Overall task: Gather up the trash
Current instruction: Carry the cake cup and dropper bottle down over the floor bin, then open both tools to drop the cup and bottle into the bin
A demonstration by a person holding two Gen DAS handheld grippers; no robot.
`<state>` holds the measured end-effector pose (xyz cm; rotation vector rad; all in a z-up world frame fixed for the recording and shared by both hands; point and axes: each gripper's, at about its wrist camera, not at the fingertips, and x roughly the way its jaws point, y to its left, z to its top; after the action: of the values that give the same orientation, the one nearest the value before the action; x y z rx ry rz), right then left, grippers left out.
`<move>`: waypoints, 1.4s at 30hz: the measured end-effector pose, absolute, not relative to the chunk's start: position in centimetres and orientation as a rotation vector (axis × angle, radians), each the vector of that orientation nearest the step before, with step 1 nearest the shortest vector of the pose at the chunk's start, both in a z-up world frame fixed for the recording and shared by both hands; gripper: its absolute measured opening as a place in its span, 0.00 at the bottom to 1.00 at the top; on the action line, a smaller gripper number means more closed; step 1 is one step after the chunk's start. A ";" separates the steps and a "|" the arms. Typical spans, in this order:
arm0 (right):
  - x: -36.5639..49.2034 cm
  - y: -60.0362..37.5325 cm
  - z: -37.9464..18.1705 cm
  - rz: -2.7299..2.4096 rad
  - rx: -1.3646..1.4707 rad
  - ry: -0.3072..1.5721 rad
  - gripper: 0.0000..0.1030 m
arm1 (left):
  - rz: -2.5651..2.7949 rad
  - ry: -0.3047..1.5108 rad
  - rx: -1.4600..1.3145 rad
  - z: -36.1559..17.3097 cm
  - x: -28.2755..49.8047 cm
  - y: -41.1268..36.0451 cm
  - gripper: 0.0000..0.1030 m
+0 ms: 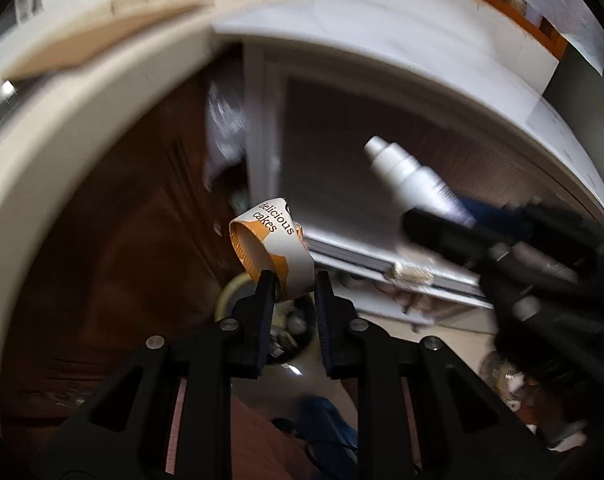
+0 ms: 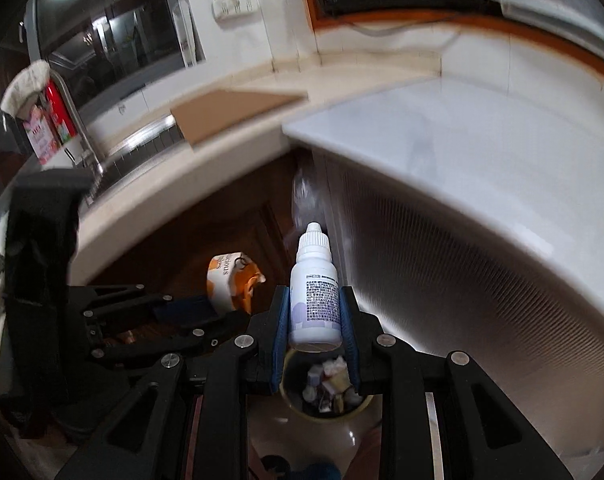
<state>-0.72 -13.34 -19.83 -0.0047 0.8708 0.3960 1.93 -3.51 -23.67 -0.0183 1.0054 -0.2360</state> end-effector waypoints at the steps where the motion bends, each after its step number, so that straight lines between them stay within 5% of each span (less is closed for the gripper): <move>1: -0.8 -13.4 -21.2 0.391 -0.003 0.894 0.23 | -0.237 1.017 -0.012 -24.6 2.2 -3.6 0.16; 18: 3.3 -15.3 -41.3 0.359 0.056 1.231 0.23 | -0.253 1.322 0.049 -41.6 9.1 -4.2 0.16; 27: 7.8 -14.2 -46.5 0.367 0.086 1.305 0.24 | -0.217 1.376 0.039 -44.8 13.1 -3.7 0.17; 31: 8.9 -14.1 -48.2 0.365 0.113 1.329 0.33 | -0.193 1.385 0.060 -45.3 13.5 -3.6 0.18; 34: 8.9 -14.3 -48.5 0.360 0.121 1.338 0.33 | -0.170 1.401 0.066 -45.8 13.8 -3.3 0.30; 39: 8.6 -15.2 -48.9 0.330 0.130 1.357 0.33 | -0.162 1.415 0.050 -45.7 13.7 -2.4 0.70; 42: 8.4 -15.7 -48.7 0.321 0.147 1.364 0.34 | -0.168 1.413 0.058 -45.4 13.5 -2.6 0.71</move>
<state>8.37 -15.70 -48.67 0.1473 1.3641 0.3212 13.52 -2.64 -45.37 0.0578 1.4127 -0.1681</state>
